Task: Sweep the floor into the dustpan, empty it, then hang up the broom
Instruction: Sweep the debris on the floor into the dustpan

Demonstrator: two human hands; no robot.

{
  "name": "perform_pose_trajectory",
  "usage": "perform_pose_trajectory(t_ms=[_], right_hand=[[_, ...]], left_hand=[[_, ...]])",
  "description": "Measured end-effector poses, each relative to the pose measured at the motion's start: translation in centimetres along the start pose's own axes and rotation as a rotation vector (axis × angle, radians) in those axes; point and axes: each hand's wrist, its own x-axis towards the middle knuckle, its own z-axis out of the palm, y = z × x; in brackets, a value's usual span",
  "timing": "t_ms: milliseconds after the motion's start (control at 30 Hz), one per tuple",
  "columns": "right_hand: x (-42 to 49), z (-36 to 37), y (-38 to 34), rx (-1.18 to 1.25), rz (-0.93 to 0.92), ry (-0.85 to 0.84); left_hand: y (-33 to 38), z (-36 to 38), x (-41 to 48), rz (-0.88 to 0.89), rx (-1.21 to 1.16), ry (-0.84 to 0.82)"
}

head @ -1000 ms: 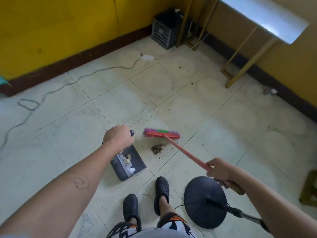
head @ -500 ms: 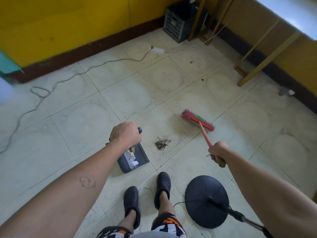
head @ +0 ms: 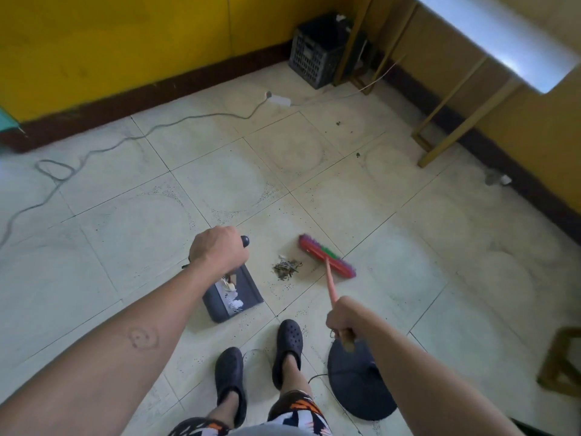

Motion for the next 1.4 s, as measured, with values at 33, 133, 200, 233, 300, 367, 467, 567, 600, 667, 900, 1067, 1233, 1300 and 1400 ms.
perform_pose_trajectory(t_ms=[33, 133, 200, 233, 300, 367, 467, 567, 600, 667, 900, 1067, 1233, 1300, 1400], right_hand=[[-0.7, 0.7, -0.6, -0.006, -0.012, -0.015], [-2.4, 2.8, -1.9, -0.019, -0.040, -0.063], [-3.2, 3.7, -2.5, -0.041, -0.059, -0.084], [-3.5, 4.0, -2.7, -0.055, -0.067, -0.094], [-4.3, 4.5, -3.1, -0.086, -0.078, -0.108], [-4.9, 5.1, -3.1, -0.075, -0.096, -0.111], [-5.4, 5.1, -2.6, -0.006, -0.131, -0.099], [-6.1, 4.1, -1.4, 0.085, -0.154, -0.027], [-6.3, 3.5, -1.0, 0.126, -0.161, -0.006], [-6.8, 2.1, 0.2, 0.205, -0.169, 0.026], [-6.0, -2.2, 3.4, 0.222, -0.147, 0.067], [-3.0, -3.3, 2.6, 0.243, -0.092, 0.086], [0.1, -2.7, 1.3, 0.116, -0.039, 0.035], [0.8, -2.3, 1.3, 0.054, 0.064, -0.020], [1.3, -1.6, 1.9, 0.050, 0.255, -0.110]], left_hand=[[-0.1, -0.1, 0.1, 0.005, -0.005, 0.002], [-0.6, -0.3, -0.2, 0.028, -0.026, 0.001], [-0.9, -0.4, -0.3, 0.046, -0.027, 0.010], [-1.1, -0.4, -0.4, 0.057, -0.025, 0.017], [-1.3, -0.4, -0.5, 0.071, -0.022, 0.023], [-1.5, -0.4, -0.9, 0.078, -0.023, 0.018], [-1.8, -0.4, -1.4, 0.074, -0.031, -0.009], [-2.3, -0.7, -1.7, 0.067, -0.033, -0.041], [-2.5, -0.8, -1.7, 0.076, -0.031, -0.046], [-2.9, -1.0, -1.8, 0.104, -0.020, -0.038], [-3.1, -0.8, -1.7, 0.180, 0.049, 0.050], [-1.8, -0.7, -0.9, 0.143, 0.070, 0.043], [-0.4, -1.0, -0.4, 0.172, -0.088, -0.029], [-0.5, -1.5, -0.2, 0.210, -0.220, -0.140], [-1.7, -2.2, 0.3, 0.295, -0.298, -0.271]])
